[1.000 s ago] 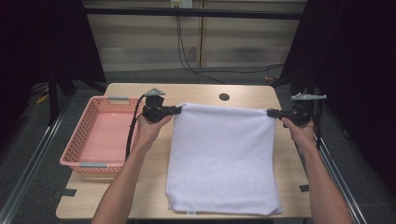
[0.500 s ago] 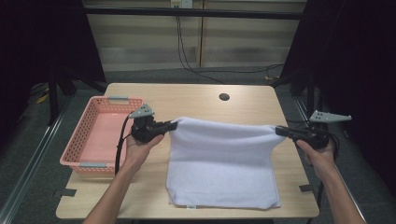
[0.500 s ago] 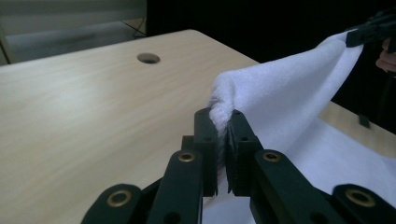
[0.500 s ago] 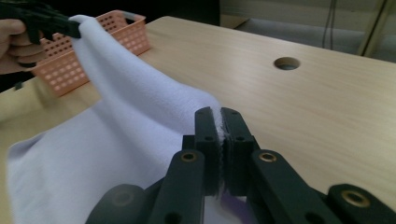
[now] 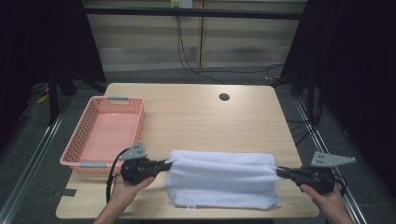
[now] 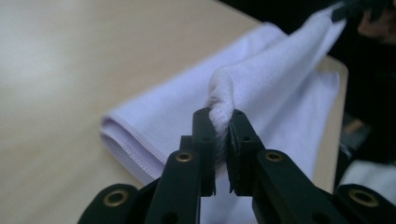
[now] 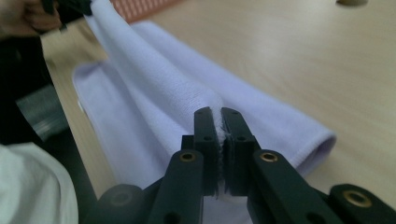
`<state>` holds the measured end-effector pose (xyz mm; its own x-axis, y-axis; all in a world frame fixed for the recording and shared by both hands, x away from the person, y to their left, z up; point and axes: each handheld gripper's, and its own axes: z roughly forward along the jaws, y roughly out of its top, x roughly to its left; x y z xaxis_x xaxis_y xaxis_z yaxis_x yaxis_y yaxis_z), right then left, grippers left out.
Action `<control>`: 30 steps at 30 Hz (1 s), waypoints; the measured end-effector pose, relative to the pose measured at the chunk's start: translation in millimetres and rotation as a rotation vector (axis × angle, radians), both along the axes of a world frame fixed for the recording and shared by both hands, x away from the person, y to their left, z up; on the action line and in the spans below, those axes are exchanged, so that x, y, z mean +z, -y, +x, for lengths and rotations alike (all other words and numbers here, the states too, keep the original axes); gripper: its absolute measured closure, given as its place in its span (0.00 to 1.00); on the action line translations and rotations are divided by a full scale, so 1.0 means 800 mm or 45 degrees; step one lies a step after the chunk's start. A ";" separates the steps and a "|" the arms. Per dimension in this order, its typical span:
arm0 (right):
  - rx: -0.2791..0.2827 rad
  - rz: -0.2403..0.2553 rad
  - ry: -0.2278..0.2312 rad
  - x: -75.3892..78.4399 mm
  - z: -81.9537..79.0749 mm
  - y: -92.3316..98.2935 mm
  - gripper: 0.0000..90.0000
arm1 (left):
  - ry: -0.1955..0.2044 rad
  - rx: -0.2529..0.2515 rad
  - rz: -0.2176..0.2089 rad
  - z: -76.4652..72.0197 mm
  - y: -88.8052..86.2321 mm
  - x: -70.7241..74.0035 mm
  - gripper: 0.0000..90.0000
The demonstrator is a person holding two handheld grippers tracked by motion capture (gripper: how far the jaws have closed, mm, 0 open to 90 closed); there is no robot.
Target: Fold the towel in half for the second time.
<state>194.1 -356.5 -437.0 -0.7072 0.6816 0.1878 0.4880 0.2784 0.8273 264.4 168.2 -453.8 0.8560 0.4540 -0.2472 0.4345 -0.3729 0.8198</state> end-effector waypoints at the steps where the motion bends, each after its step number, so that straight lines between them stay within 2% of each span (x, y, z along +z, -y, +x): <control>1: 0.015 -0.015 -0.028 -0.008 -0.003 -0.001 0.95 | 0.000 0.000 0.000 0.000 0.000 0.000 0.92; 2: 0.028 -0.034 -0.057 -0.015 -0.005 0.000 0.95 | -0.039 -0.010 0.052 -0.004 -0.002 -0.013 0.92; 4: 0.035 -0.026 -0.088 -0.027 -0.008 0.000 0.94 | -0.075 -0.021 0.073 -0.009 -0.003 -0.023 0.92; 5: 0.053 -0.032 -0.106 -0.030 -0.009 0.000 0.94 | -0.077 -0.045 0.104 -0.011 -0.002 -0.024 0.92; 6: 0.069 -0.055 -0.111 -0.031 -0.011 -0.002 0.93 | -0.074 -0.060 0.114 -0.014 -0.001 -0.023 0.92; 11: 0.131 -0.076 -0.135 -0.029 -0.023 -0.008 0.87 | -0.097 -0.105 0.093 -0.027 -0.009 -0.025 0.91; 14: 0.139 -0.075 -0.146 -0.029 -0.032 -0.008 0.82 | -0.102 -0.139 0.110 -0.034 -0.014 -0.025 0.88; 17: 0.157 -0.063 -0.146 -0.028 -0.041 -0.009 0.75 | -0.102 -0.118 0.047 -0.036 -0.028 -0.023 0.83; 19: 0.142 -0.047 -0.141 -0.025 -0.042 -0.008 0.73 | -0.104 -0.069 0.023 -0.034 -0.032 -0.021 0.80; 21: 0.119 -0.047 -0.131 -0.025 -0.038 -0.007 0.71 | -0.098 -0.036 0.013 -0.030 -0.031 -0.018 0.76; 22: 0.082 -0.060 -0.128 -0.025 -0.033 -0.009 0.71 | -0.088 -0.027 0.020 -0.028 -0.028 -0.017 0.73; 25: 0.040 -0.061 -0.126 -0.029 -0.022 -0.012 0.68 | -0.089 -0.026 0.040 -0.022 -0.017 -0.017 0.69; 26: -0.020 -0.079 -0.131 -0.035 -0.009 -0.018 0.65 | -0.098 -0.028 0.051 -0.019 -0.011 -0.018 0.67; 28: -0.040 -0.102 -0.142 -0.041 0.006 -0.024 0.65 | -0.111 -0.054 0.094 -0.012 0.009 -0.024 0.68; 30: -0.054 -0.146 -0.144 -0.046 0.019 -0.030 0.65 | -0.130 -0.060 0.133 -0.008 0.018 -0.029 0.68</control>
<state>209.5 -332.5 -474.2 -0.6560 0.7322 0.1835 0.5894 0.3450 0.7304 257.9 154.0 -477.1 0.8496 0.4419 -0.2878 0.4939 -0.4754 0.7280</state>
